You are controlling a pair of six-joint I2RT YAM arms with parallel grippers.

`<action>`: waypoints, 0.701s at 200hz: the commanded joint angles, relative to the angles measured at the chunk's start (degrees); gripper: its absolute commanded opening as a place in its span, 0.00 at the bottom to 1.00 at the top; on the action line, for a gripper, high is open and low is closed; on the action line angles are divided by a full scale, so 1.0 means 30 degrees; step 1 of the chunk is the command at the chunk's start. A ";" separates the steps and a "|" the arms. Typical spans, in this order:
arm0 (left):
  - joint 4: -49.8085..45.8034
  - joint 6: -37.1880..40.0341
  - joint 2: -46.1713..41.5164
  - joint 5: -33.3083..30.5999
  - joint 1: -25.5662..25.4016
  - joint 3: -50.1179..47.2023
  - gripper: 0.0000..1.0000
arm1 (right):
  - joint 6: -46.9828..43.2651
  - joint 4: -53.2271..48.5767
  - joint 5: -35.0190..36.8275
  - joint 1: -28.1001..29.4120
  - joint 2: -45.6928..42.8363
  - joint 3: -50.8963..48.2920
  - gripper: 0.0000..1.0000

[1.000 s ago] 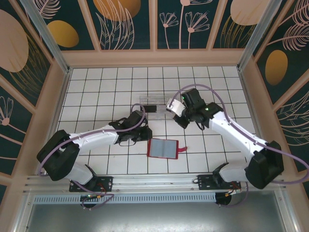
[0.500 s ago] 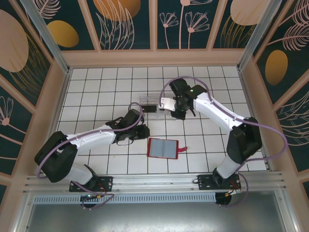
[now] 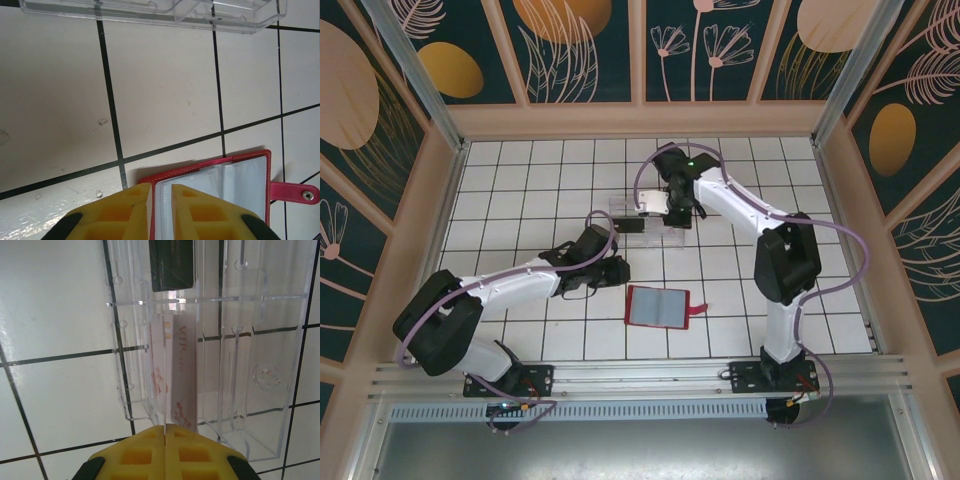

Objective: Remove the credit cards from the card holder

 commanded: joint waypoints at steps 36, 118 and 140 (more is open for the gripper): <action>0.0533 0.0144 -0.0069 0.0365 0.0210 -0.0493 0.18 | -0.0976 -0.0922 0.1312 -0.0105 0.1271 0.1367 0.00; 0.0632 0.0026 -0.0206 0.0427 0.0300 -0.0821 0.18 | -0.0862 -0.1009 0.0530 0.0439 0.2436 0.1439 0.00; 0.0653 -0.0031 -0.0343 0.0395 0.0332 -0.0946 0.18 | -0.0729 -0.1142 0.0334 0.0515 0.2674 0.1430 0.00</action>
